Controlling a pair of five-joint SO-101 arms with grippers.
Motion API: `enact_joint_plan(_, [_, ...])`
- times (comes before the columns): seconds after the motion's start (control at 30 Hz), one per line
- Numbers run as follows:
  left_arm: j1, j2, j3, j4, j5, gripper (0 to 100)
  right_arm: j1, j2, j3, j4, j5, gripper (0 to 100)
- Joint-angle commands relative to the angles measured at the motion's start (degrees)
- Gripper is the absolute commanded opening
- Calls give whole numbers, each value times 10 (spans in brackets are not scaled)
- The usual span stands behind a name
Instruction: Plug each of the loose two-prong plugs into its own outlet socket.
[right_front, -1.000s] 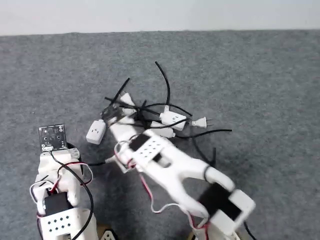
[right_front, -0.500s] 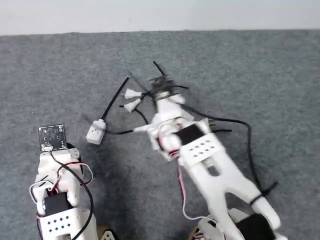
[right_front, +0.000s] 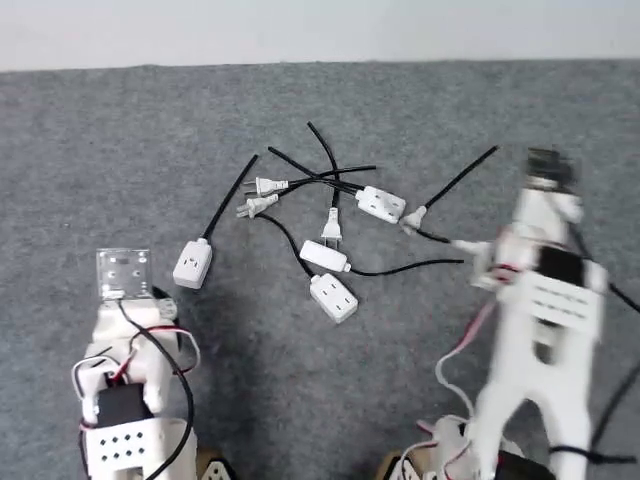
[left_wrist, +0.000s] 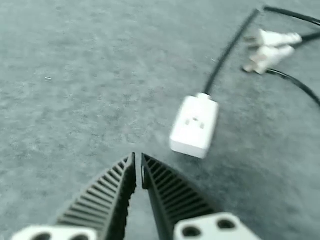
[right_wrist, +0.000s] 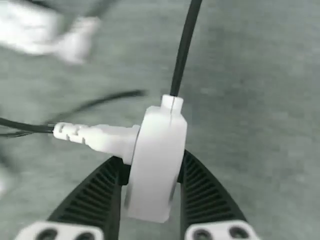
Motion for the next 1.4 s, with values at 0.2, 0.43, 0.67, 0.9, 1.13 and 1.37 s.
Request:
enact_joint_plan(0.2, [168,6,-30,35,93,15,299,-22,64,-131,158,8])
enact_joint_plan(0.43, [255,195,-100,-18,110,14,417,24,82,-231,219,8])
enact_joint_plan(0.67, [327,453,-266,-21,185,77,458,156,52,-279,225,240])
enact_joint_plan(0.9, [393,602,-365,-25,281,185,470,186,-10,-240,223,118])
enact_joint_plan(1.13, [438,673,-444,-25,413,221,454,189,-24,-211,222,113])
enact_joint_plan(1.37, [445,817,-520,-22,477,334,447,186,-25,-211,222,113])
